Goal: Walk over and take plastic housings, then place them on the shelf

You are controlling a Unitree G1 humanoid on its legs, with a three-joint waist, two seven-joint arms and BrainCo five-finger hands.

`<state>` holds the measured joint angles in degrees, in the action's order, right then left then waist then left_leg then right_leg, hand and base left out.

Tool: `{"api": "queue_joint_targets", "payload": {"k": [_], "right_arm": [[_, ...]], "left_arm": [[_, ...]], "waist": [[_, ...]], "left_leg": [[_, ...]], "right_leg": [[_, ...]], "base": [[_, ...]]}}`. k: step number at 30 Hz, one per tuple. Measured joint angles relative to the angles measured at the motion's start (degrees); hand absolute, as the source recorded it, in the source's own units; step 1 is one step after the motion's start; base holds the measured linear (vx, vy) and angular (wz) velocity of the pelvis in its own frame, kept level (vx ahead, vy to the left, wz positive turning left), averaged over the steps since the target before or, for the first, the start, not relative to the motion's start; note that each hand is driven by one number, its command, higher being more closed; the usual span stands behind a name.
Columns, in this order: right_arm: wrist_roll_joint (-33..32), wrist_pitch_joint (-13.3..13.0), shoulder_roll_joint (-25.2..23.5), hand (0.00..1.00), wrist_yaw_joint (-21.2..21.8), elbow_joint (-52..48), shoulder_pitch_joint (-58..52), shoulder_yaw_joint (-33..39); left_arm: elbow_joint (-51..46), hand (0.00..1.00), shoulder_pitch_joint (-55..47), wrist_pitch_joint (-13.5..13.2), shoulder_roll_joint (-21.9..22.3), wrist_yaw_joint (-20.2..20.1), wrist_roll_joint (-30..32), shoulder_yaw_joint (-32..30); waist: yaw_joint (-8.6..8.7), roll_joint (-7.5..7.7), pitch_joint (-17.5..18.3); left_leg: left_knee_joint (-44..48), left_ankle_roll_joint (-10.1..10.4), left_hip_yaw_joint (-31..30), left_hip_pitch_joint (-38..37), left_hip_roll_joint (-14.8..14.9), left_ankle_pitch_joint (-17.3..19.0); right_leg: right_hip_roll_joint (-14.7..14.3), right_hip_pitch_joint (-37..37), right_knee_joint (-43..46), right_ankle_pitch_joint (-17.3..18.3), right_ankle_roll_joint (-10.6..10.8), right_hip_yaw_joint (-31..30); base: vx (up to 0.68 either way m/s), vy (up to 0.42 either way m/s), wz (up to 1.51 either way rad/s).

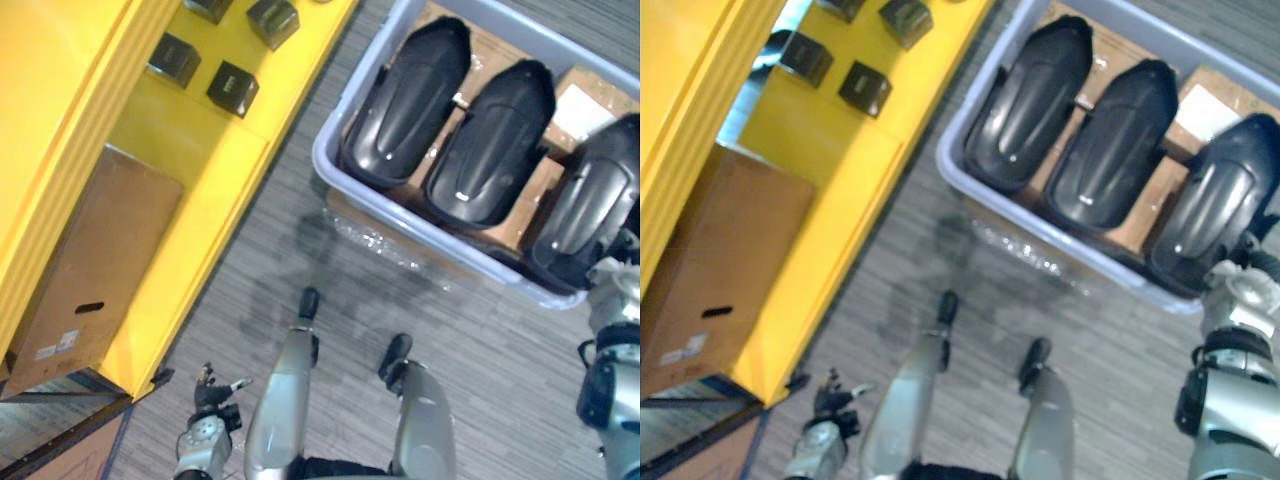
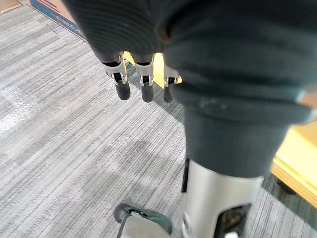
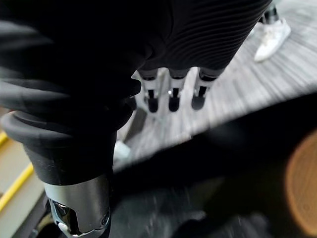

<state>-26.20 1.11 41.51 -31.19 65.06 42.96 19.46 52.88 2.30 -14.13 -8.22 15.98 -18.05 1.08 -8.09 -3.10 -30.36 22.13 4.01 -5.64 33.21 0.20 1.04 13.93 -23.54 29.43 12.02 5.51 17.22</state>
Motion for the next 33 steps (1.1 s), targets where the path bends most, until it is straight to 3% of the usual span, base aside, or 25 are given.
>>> {"api": "queue_joint_targets", "payload": {"k": [4,5,9,17,23,27,33], "right_arm": [[0.06,0.42,1.57,0.00,0.07,1.52,0.52,-0.02],[0.07,0.51,1.72,1.00,0.16,1.63,0.75,-0.05],[0.34,1.93,2.70,1.00,2.27,2.34,1.15,-1.61],[7.19,5.25,5.23,1.00,5.02,4.24,1.63,-1.69],[11.74,7.11,5.17,1.00,5.09,5.38,3.27,-3.78],[15.80,10.19,5.11,1.00,5.08,5.68,3.47,-4.31],[20.95,11.25,5.13,1.00,4.97,5.56,3.51,-6.22]], "left_arm": [[0.13,0.00,0.00,-0.23,0.24,-0.26,-0.08,0.19],[0.18,0.00,0.00,-0.23,0.24,-0.30,-0.08,0.19],[0.20,0.00,0.00,-0.42,0.37,-0.66,-0.19,0.20],[0.03,0.00,0.04,-1.19,0.96,-1.28,-1.82,0.20],[0.00,0.00,0.03,-2.46,2.02,-1.48,-1.82,0.31],[-0.01,0.00,-0.01,-2.47,2.00,-1.47,-1.80,0.31],[-0.49,0.00,-0.06,-2.44,1.73,-1.49,-1.80,0.17]], "waist": [[-0.76,-0.75,-0.08],[-0.78,-0.82,-0.07],[-0.78,-1.46,0.03],[-0.91,-1.49,0.03],[-0.96,-1.54,0.06],[-1.35,-1.59,0.09],[-1.11,-1.60,0.10]], "left_leg": [[-0.01,0.04,-0.36,0.89,-0.13,-0.42],[-0.02,0.01,-0.36,0.91,-0.32,-0.49],[0.02,0.01,-0.73,1.23,-0.93,-0.74],[0.37,0.12,-1.51,2.07,-0.90,-0.84],[0.46,0.17,-1.55,1.71,-0.88,-1.00],[0.20,0.16,-1.37,0.47,-0.88,-1.19],[-1.59,0.17,-1.22,-1.43,-0.83,-2.05]], "right_leg": [[0.18,-0.95,0.78,0.21,-0.16,0.26],[0.44,-1.11,1.15,0.44,-0.09,0.25],[1.06,-1.53,1.77,0.96,0.15,0.42],[0.97,-1.63,2.17,1.04,0.04,1.51],[0.98,-1.31,2.57,1.08,-0.04,1.54],[1.02,-0.24,2.54,1.20,-0.14,1.55],[0.98,1.18,1.72,1.20,-0.09,1.57]], "base": [[-0.02,-0.007,0.06],[-0.02,0.006,0.08],[-0.02,0.006,0.07],[0.01,-0.001,0.05],[0.00,0.000,0.00],[0.00,0.000,0.00],[0.00,0.000,0.00]]}}
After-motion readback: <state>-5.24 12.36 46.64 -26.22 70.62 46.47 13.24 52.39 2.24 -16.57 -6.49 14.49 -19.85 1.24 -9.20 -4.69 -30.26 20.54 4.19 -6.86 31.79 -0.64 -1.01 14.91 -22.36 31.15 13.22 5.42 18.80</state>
